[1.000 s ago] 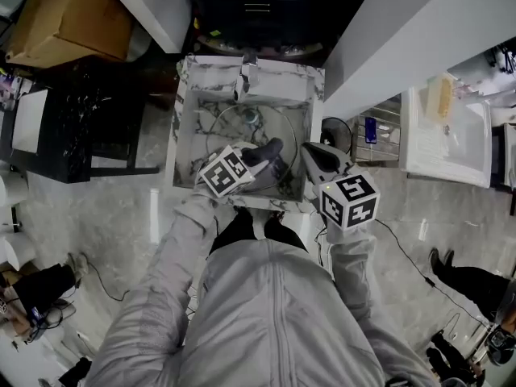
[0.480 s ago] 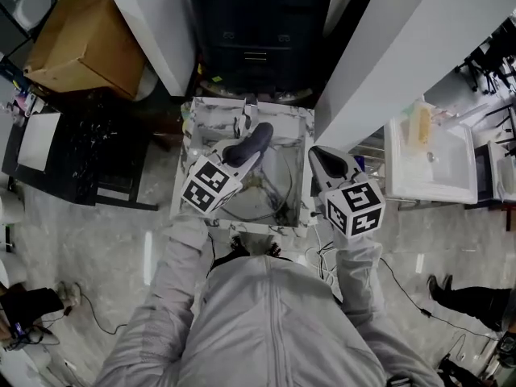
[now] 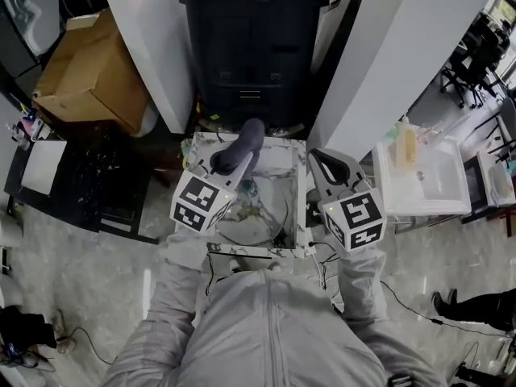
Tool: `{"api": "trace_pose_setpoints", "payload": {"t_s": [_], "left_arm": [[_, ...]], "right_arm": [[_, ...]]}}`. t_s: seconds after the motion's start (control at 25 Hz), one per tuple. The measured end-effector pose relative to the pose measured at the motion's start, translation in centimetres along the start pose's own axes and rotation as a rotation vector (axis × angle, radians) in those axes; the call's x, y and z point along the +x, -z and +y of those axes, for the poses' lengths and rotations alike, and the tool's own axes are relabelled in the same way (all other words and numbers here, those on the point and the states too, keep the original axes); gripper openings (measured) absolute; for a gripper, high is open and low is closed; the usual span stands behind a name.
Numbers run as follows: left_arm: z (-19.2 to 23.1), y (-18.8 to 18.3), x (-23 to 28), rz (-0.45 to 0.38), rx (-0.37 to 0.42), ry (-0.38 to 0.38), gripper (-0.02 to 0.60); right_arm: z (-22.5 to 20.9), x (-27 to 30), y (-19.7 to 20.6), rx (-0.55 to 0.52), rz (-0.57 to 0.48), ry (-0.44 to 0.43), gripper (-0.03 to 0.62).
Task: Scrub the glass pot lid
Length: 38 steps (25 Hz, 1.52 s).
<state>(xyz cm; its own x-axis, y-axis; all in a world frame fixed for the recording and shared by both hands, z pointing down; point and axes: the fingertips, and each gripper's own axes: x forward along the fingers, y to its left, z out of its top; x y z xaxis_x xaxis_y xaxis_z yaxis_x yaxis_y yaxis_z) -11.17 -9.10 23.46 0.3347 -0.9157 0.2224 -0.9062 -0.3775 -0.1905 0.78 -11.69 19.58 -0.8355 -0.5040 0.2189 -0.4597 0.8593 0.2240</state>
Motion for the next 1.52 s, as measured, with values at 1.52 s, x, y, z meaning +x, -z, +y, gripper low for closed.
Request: {"api": "trace_pose_setpoints", "payload": {"t_s": [1.52], "left_arm": [[0.6,-10.2,-5.7,-0.175,0.265,-0.069,0.064]], "right_arm": [[1.0,-1.7,-7.6,-0.133,-0.112,0.054,0.03]]}}
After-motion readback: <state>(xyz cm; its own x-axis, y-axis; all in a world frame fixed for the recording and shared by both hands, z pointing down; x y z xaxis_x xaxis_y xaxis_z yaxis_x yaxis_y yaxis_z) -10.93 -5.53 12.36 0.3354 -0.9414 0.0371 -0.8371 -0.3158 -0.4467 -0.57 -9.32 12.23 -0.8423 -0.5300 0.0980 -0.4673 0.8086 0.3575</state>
